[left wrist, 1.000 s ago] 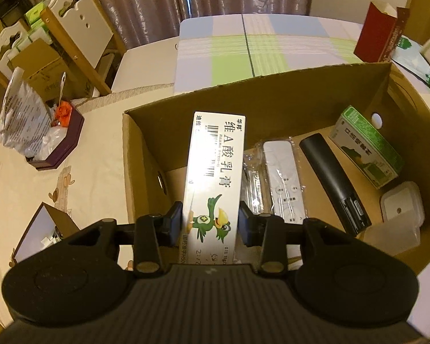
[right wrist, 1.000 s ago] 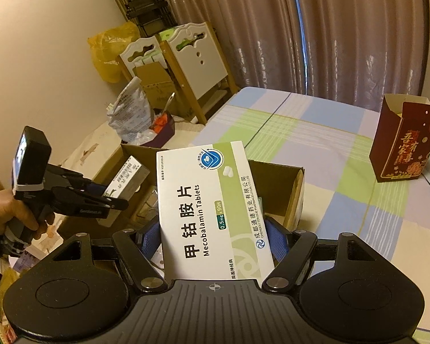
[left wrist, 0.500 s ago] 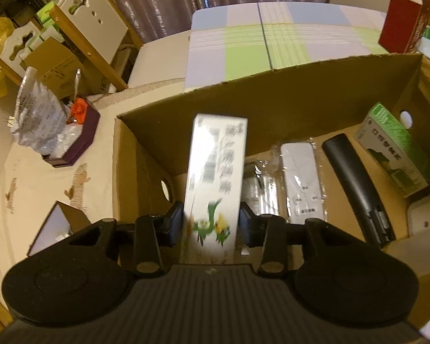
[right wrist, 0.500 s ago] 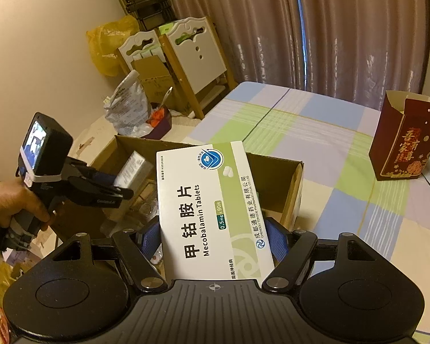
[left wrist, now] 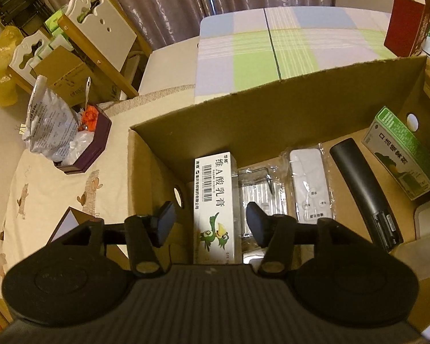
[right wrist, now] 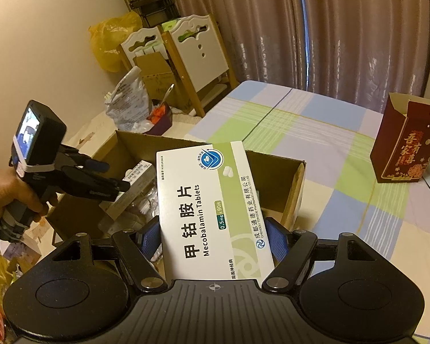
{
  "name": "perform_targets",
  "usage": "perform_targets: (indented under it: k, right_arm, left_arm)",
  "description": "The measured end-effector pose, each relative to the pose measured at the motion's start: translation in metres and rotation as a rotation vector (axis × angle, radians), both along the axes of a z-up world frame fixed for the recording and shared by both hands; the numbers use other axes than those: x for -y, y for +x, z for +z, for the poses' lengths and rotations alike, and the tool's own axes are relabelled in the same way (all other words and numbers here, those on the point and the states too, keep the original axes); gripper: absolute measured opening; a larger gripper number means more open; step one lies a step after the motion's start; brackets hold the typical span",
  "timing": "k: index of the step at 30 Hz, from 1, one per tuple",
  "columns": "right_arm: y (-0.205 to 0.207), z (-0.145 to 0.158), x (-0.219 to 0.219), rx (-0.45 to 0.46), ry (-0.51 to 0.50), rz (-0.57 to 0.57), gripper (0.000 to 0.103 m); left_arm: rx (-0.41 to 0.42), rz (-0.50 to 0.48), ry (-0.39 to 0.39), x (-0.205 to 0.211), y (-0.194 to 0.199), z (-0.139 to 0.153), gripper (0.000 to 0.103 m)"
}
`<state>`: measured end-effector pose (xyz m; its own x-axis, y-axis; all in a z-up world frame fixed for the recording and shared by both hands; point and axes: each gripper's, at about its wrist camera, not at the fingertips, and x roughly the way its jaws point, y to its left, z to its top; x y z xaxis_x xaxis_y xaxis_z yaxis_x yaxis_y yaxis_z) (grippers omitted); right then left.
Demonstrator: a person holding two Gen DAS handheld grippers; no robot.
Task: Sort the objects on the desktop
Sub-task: 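Lower both medicine boxes into the cardboard box and open both tools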
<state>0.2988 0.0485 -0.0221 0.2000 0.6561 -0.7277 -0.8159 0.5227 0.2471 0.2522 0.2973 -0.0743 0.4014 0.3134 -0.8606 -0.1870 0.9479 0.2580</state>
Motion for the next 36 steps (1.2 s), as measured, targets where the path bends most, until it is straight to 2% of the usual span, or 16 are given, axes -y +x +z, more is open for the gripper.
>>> perform_targets:
  k: [13,25,36]
  right_arm:
    - [-0.005,0.001,-0.017,0.024,-0.015,0.014,0.074]
    - [-0.01,-0.016,-0.052,-0.011,-0.063,-0.022,0.074]
    - [-0.007,-0.043,-0.083,-0.074,-0.126,-0.182,0.074]
  left_arm:
    - [0.07,-0.064,-0.025,0.004,-0.018,0.034,0.059]
    - [0.103,-0.116,-0.058,-0.005,-0.031,0.043,0.065]
    - [0.121,-0.143,-0.076,-0.025,-0.032,0.049,0.067]
